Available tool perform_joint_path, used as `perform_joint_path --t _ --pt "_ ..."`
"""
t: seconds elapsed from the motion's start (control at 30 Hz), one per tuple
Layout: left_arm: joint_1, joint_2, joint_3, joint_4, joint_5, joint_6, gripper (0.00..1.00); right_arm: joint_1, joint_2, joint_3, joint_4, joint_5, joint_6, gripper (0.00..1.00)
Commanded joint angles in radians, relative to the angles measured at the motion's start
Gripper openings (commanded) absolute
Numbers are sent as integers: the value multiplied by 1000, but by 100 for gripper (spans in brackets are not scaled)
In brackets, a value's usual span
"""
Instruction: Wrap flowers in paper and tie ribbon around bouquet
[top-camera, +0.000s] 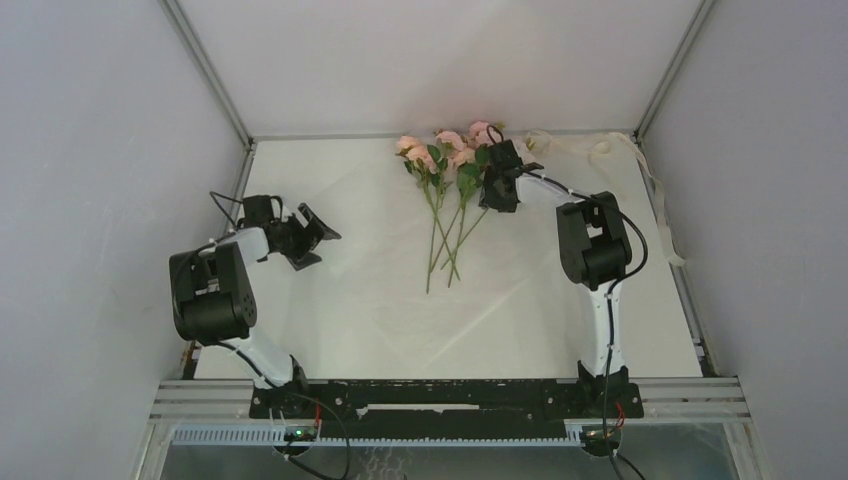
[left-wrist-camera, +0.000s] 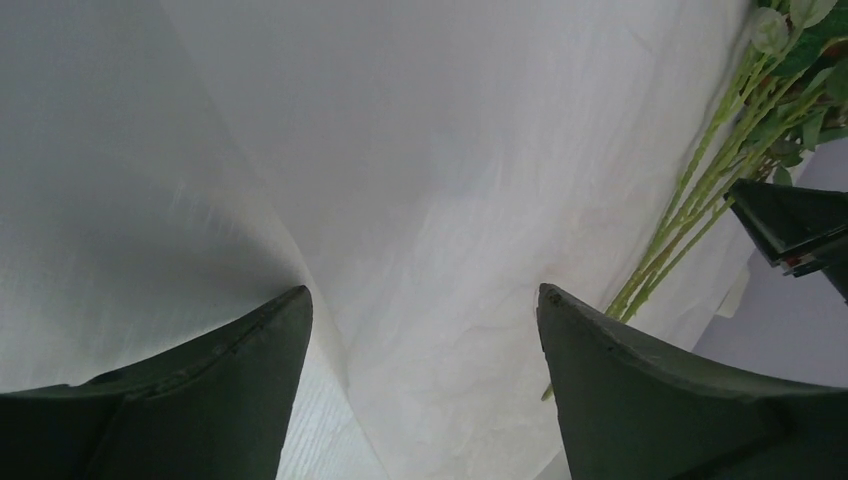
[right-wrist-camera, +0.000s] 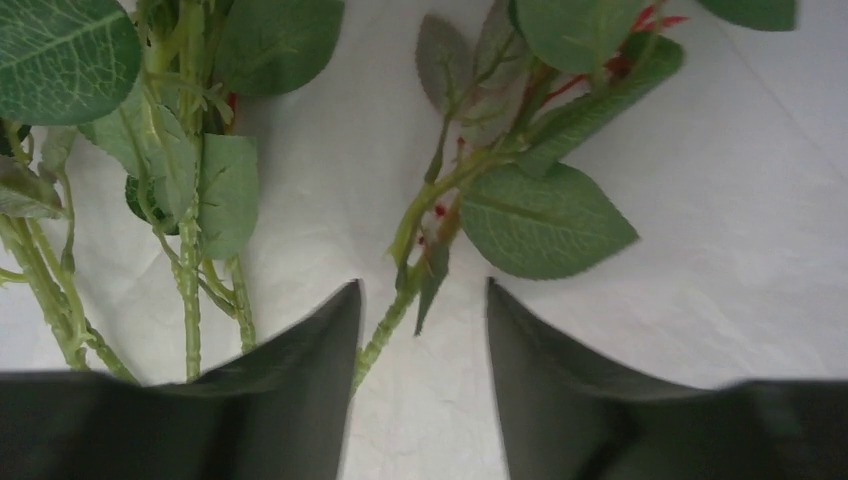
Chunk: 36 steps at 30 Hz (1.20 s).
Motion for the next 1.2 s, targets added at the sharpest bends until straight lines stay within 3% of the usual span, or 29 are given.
perform_joint_path --t 0.0,0.07,0.2,0.3,0.5,0.67,0.8,0.97,1.0,1.07,1.1,1.17 --pt "-2 16 -60 21 -26 0 84 -3 16 56 2 -59 20 45" --pt "-2 20 -58 22 -20 -1 72 -8 20 37 7 -66 18 32" --pt "-2 34 -65 31 11 -14 25 -29 -17 -3 -4 -39 -10 3" --pt "-3 40 -68 30 25 -17 1 -42 -98 -60 -8 40 -49 0" --pt "-3 24 -72 26 30 -20 0 -27 -313 -183 0 70 -121 0" --pt "-3 24 -71 25 44 -24 0 108 -425 -211 92 101 -132 0" --pt "-2 27 -73 21 42 -25 0 208 -353 -153 220 86 -125 0" --pt "-3 5 -79 20 32 -23 0 220 -101 74 154 47 -29 0" --pt "-2 1 -81 21 31 -23 0 219 -63 110 137 40 -20 8" --pt "-2 -5 -83 20 34 -23 0 215 -16 175 100 32 -9 38" --pt "-2 -7 -84 19 33 -23 0 214 -4 198 74 37 -9 47" --pt "-2 -6 -87 18 35 -24 0 213 -16 206 39 57 -16 56"
